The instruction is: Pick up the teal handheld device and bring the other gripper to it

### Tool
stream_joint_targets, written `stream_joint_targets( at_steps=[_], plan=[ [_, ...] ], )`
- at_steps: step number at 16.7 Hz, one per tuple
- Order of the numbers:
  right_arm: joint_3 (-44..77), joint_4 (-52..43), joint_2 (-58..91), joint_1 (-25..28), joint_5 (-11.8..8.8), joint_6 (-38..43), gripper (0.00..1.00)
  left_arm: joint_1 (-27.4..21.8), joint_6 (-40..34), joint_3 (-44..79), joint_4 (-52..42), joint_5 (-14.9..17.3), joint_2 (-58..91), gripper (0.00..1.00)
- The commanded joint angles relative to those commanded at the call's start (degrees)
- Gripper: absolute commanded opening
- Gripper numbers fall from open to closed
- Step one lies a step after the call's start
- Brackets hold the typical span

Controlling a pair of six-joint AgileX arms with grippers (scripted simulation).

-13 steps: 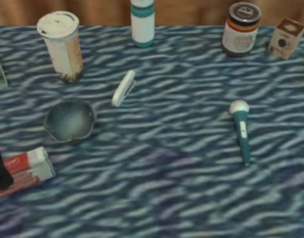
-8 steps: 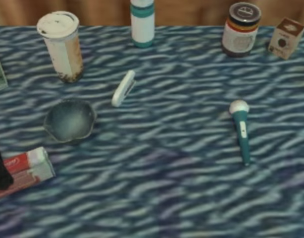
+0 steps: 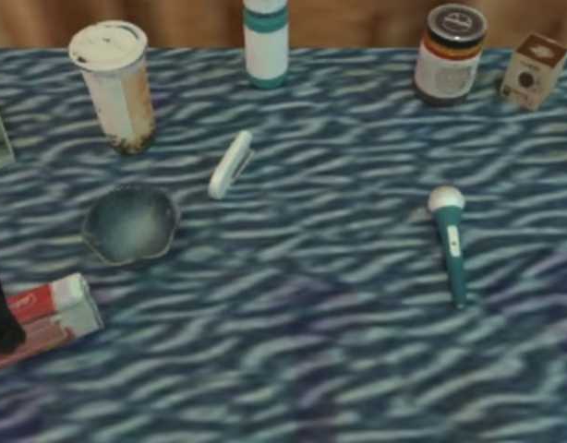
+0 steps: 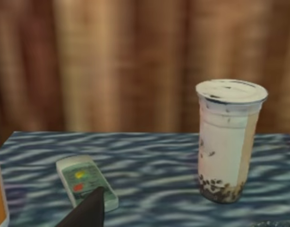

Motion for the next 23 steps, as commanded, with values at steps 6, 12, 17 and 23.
stream_joint_targets(
  at_steps=[6,12,17,23],
  plan=[
    [24.8,-14.0,36.3,7.3,0.4,8.2,1.00,0.0,0.0,0.0,0.0,0.0,0.0,1.00],
    [43.4,-26.0,63.2,13.0,1.0,14.3,1.00,0.0,0.0,0.0,0.0,0.0,0.0,1.00],
    [49.1,-31.1,71.9,14.9,1.6,16.4,1.00,0.0,0.0,0.0,0.0,0.0,0.0,1.00],
    [48.9,-30.9,72.0,14.7,1.5,16.3,1.00,0.0,0.0,0.0,0.0,0.0,0.0,1.00]
  ],
)
